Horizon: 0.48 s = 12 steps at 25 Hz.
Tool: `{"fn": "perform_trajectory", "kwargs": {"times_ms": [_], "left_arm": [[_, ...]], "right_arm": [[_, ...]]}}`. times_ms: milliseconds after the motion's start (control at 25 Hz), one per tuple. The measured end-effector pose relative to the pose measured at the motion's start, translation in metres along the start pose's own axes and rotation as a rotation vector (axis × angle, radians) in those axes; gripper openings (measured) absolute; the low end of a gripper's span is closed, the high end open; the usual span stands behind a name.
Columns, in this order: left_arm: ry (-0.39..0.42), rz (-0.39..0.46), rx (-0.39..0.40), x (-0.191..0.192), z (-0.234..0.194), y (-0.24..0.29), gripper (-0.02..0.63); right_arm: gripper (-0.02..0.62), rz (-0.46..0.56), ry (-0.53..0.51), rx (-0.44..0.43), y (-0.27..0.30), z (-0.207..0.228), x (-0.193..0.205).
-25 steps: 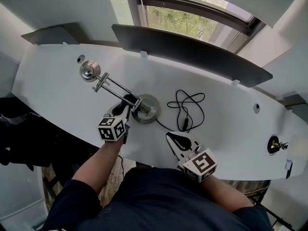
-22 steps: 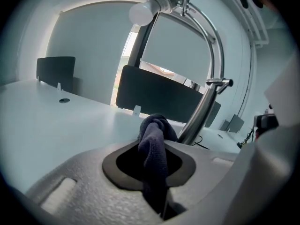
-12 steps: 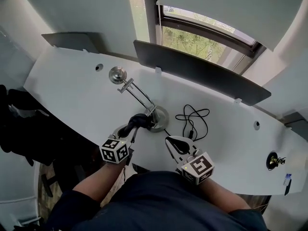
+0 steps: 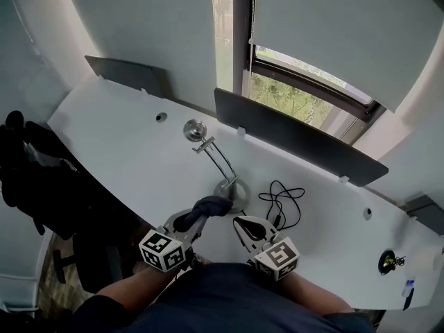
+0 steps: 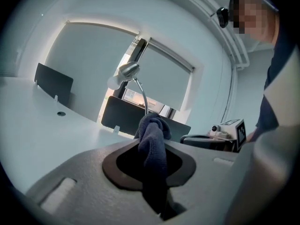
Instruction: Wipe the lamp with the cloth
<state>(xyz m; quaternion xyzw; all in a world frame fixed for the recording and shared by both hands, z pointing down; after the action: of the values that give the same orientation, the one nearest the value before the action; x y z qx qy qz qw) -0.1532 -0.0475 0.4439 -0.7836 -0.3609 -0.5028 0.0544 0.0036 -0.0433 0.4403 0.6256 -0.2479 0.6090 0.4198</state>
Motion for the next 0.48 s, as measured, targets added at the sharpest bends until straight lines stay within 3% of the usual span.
{"fn": "perform_trajectory", "kwargs": {"times_ms": [480], "left_arm": [[0.076,0.103,0.046,-0.026,0.037,-0.027,0.058]], "right_arm": [[0.009,0.025,-0.048,-0.058,0.012,-0.014,-0.011]]}}
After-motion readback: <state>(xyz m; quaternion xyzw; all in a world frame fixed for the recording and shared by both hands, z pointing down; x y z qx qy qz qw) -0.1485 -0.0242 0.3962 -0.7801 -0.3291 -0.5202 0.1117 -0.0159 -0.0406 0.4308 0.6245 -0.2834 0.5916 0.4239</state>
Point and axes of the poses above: the fingertips, and each gripper's own axes: y forward along the fingers, z to its right, x out of its underside, the point moved 5 cm from there along -y, backward along the fingers, and after that the axes turned 8 degrees about -y, right-handed, at the moved point
